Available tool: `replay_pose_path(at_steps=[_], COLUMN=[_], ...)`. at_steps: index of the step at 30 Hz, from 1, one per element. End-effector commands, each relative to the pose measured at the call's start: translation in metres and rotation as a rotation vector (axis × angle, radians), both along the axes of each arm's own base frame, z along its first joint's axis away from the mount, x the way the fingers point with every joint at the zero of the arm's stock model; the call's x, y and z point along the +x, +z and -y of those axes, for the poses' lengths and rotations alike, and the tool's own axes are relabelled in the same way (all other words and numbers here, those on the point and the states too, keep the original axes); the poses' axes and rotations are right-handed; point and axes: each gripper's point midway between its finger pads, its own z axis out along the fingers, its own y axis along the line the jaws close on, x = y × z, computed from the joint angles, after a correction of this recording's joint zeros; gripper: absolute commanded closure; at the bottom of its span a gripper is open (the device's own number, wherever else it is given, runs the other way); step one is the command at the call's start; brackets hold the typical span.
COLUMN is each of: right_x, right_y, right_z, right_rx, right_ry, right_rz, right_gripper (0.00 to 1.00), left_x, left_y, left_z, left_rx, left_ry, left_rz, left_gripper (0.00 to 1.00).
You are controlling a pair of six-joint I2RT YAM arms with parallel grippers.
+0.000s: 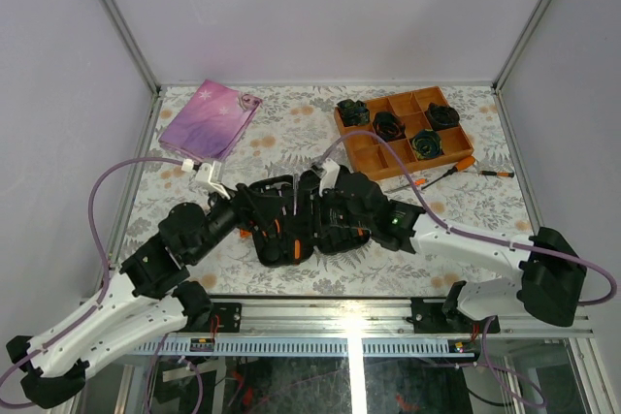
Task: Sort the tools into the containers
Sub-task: Pick up the screwdriver from the center of the board.
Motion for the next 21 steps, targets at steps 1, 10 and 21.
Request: replay_pose_path(at_steps=[1,10,21], right_x=[-0.025,-0.04,-0.057], right_y=[0.055,0.073,0.1], right_z=[-0.032,-0.038,-0.034], right_rx=[0.199,0.29,0.406], right_ry=[0.212,0.307,0.387], right_rz=[0.016,-0.004,0.011], right_gripper=[0.97,0.99,0.99], left_x=[0.008,0.013,0.013], left_y=[0.02,0.01,0.005], left_z=[0.001,0.004,0.013], left_rx=[-0.076,-0.073,-0.089], left_ry=[0.041,0.056,0.032], left_rz=[0.025,0.003,-0.022], left_gripper=[0.32,0.33,0.44])
